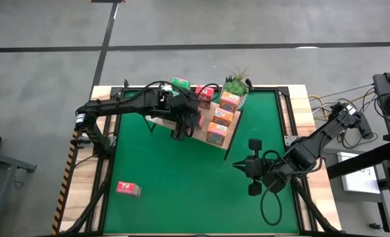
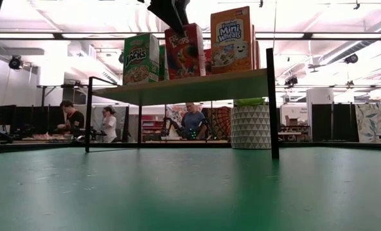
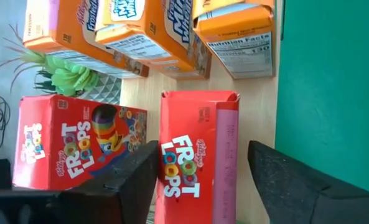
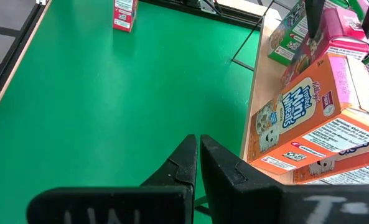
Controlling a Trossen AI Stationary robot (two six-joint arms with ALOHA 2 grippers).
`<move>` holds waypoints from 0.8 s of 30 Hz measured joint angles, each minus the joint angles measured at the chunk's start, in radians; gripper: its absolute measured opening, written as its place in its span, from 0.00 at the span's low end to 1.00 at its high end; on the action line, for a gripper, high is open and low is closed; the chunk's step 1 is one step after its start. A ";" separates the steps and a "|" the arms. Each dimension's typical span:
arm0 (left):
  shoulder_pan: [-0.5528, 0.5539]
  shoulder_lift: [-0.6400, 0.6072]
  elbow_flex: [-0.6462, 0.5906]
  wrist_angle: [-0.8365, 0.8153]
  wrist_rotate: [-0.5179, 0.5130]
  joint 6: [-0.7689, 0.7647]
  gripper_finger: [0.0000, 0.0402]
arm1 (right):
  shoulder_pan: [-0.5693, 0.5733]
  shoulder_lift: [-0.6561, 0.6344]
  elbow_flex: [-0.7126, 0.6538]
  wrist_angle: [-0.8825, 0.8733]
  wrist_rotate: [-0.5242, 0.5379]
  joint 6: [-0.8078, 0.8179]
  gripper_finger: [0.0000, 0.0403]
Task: Stack cereal on shelf
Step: Put the top red cereal box aligned with the other red cereal box on the shelf
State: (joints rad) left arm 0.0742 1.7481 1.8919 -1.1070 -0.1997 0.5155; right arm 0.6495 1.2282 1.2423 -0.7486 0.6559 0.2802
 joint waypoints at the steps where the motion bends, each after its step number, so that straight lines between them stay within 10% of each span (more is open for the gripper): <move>1: 0.000 0.000 0.000 0.001 0.000 0.003 0.58 | 0.000 0.000 0.000 0.000 0.000 0.000 0.03; 24: -0.010 -0.007 0.043 -0.021 -0.002 -0.016 0.60 | 0.000 0.000 0.000 0.027 0.001 -0.001 0.03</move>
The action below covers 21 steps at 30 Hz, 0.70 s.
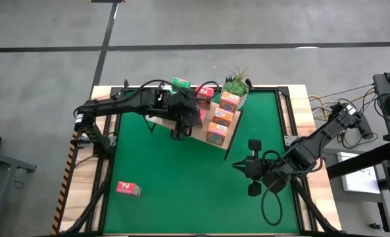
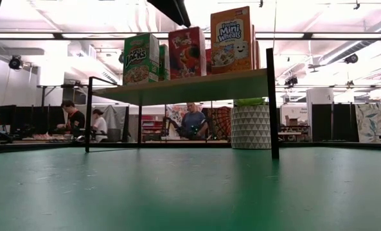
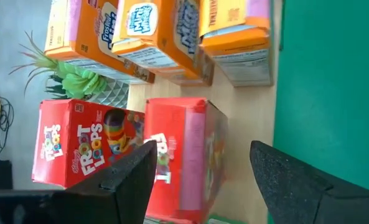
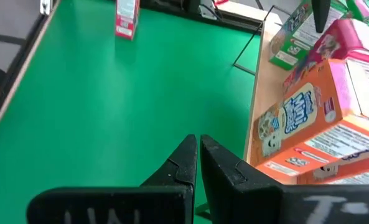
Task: Stack cereal on shelf
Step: Put the top red cereal box aligned with the other red cereal box on the shelf
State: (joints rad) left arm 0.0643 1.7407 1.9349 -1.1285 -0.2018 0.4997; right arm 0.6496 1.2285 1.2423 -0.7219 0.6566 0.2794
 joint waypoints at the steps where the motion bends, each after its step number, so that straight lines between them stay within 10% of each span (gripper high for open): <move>1: -0.006 -0.005 0.000 -0.005 0.000 -0.010 0.60 | 0.000 0.000 0.000 0.010 0.000 0.000 0.03; 12: -0.172 -0.149 -0.075 -0.008 0.010 -0.185 0.60 | -0.002 0.032 -0.053 0.160 0.005 -0.009 0.03; 21: -0.367 -0.399 -0.439 0.301 0.002 -0.270 0.60 | -0.015 0.080 -0.111 0.313 0.025 -0.054 0.03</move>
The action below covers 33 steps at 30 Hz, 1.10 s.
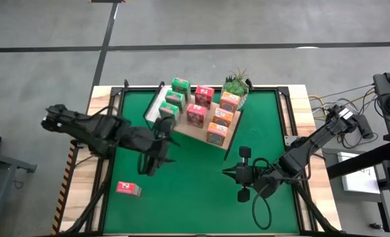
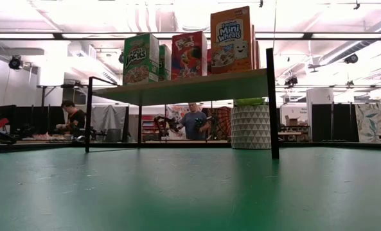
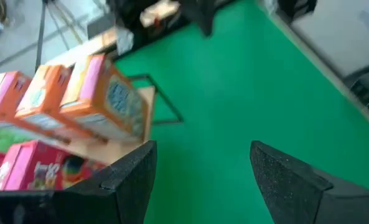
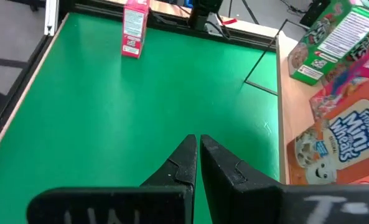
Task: Stack cereal on shelf
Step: Put the top red cereal box aligned with the other red cereal box on the shelf
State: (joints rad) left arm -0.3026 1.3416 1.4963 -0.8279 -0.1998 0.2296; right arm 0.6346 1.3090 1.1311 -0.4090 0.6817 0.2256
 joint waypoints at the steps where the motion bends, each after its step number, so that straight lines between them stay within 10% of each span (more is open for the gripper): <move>1: -0.015 -0.029 -0.044 0.044 -0.001 -0.009 0.60 | -0.004 0.000 -0.002 0.006 0.000 0.000 0.03; 11: -0.087 -0.272 -0.409 0.386 -0.176 0.031 0.60 | -0.125 -0.003 0.078 0.024 -0.041 -0.001 0.03; 33: -0.086 -0.681 -0.826 0.749 -0.188 0.066 0.60 | -0.548 0.088 0.417 -0.043 -0.408 -0.209 0.03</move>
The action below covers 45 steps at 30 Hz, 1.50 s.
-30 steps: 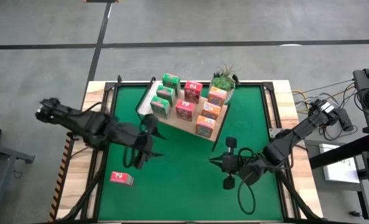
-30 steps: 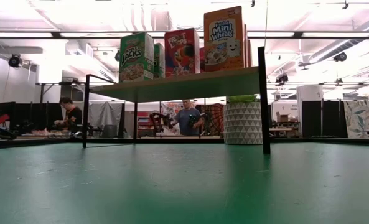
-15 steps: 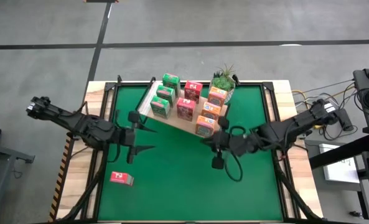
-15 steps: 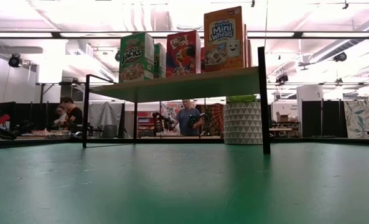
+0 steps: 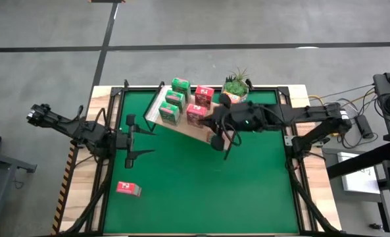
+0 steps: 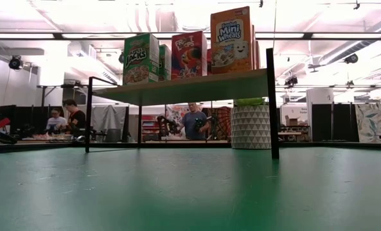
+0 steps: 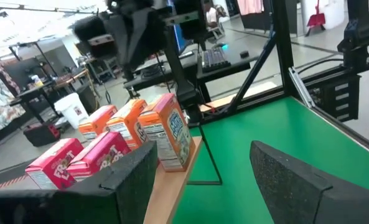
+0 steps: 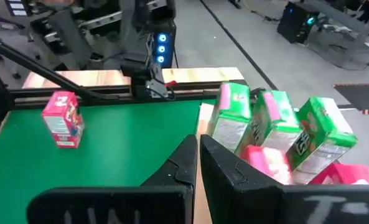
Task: Stack cereal on shelf
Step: Put the top red cereal box aligned with the other red cereal box on the shelf
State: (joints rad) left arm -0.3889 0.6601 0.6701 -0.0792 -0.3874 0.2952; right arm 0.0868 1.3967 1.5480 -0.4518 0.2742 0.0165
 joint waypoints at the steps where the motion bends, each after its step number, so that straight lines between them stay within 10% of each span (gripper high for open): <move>1: 0.000 -0.006 -0.006 -0.001 0.000 0.007 0.60 | -0.017 0.014 0.027 -0.019 -0.017 -0.003 0.03; 14: 0.000 -0.018 -0.011 0.005 -0.017 0.010 0.60 | -0.140 0.264 0.391 -0.378 -0.021 -0.026 0.04; 23: 0.000 -0.015 -0.011 0.004 -0.018 0.010 0.60 | -0.158 0.401 0.605 -0.610 -0.012 -0.040 0.32; 33: 0.000 -0.012 -0.011 0.004 -0.018 0.010 0.60 | -0.177 0.420 0.592 -0.673 0.041 -0.043 0.64; 45: 0.000 -0.012 -0.011 0.004 -0.018 0.010 0.60 | -0.186 0.420 0.550 -0.674 0.033 -0.030 0.65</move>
State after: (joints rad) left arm -0.3889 0.6483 0.6586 -0.0757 -0.4049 0.3054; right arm -0.0990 1.8172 2.0976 -1.1255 0.3068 -0.0133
